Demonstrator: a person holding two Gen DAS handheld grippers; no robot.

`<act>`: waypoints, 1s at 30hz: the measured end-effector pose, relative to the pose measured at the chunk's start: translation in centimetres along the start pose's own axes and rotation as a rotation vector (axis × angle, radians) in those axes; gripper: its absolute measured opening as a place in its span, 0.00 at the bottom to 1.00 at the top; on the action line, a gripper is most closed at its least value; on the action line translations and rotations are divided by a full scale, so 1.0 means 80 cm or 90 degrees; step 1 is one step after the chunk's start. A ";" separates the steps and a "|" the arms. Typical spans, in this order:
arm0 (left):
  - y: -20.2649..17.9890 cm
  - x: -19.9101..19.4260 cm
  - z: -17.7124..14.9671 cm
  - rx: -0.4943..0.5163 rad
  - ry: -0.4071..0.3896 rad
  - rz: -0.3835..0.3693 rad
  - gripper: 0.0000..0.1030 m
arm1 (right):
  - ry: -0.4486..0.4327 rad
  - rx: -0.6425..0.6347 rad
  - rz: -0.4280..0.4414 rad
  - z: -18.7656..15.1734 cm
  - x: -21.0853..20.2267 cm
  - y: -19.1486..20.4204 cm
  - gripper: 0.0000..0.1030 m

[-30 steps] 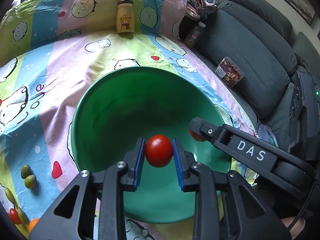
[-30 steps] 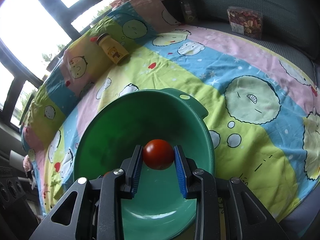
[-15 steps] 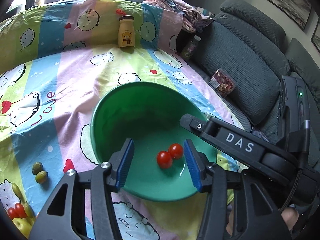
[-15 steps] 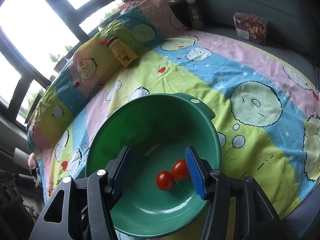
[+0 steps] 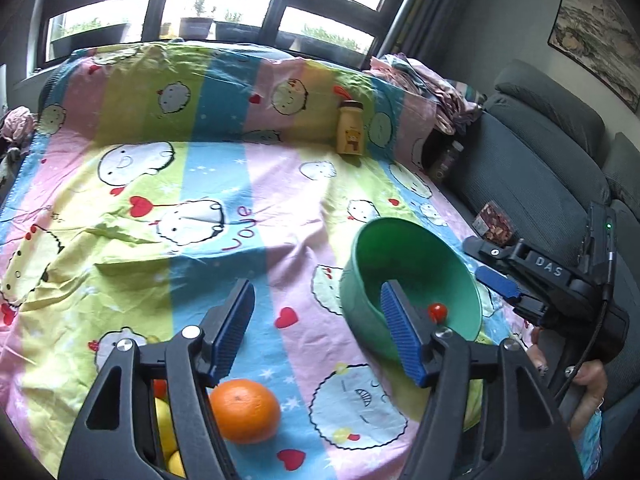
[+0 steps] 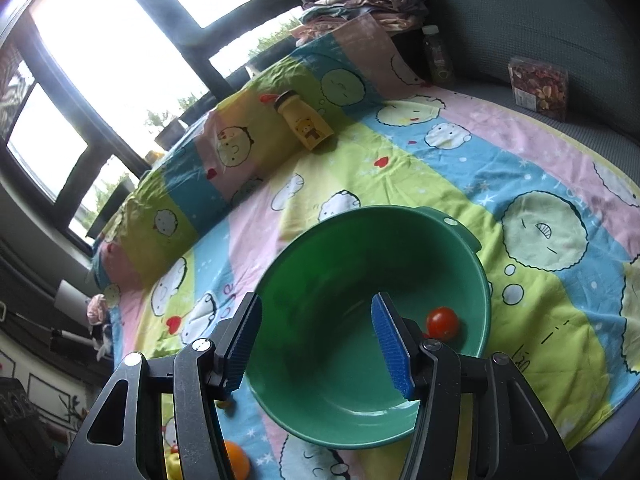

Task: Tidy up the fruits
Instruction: 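Open the left gripper over the bowl while the right gripper releases its tomato, then move both grippers back to the fruit cluster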

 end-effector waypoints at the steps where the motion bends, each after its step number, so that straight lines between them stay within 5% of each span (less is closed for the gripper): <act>1: 0.013 -0.006 0.000 -0.007 -0.006 0.009 0.67 | -0.008 -0.004 0.010 0.001 -0.006 0.004 0.56; 6: 0.089 -0.019 -0.010 -0.058 -0.022 0.089 0.71 | -0.035 -0.019 0.034 0.005 -0.027 0.018 0.57; 14: 0.203 -0.008 -0.040 -0.167 0.026 0.181 0.71 | -0.038 -0.046 0.046 0.000 -0.034 0.041 0.57; 22: 0.230 0.014 -0.060 -0.196 0.079 0.183 0.69 | 0.069 -0.129 0.100 -0.046 0.025 0.109 0.57; 30: 0.205 0.040 -0.064 -0.166 0.106 0.151 0.62 | 0.193 -0.172 0.122 -0.107 0.100 0.150 0.57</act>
Point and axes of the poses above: each gripper's, at about its wrist camera, not at the fingertips, and x roughly the way its jaws point, y to its left, z to its top, the point moved 8 cm from there along x, roughly the way its jaws point, and after that the axes turned 13 degrees about z, right-handed, at the moved point
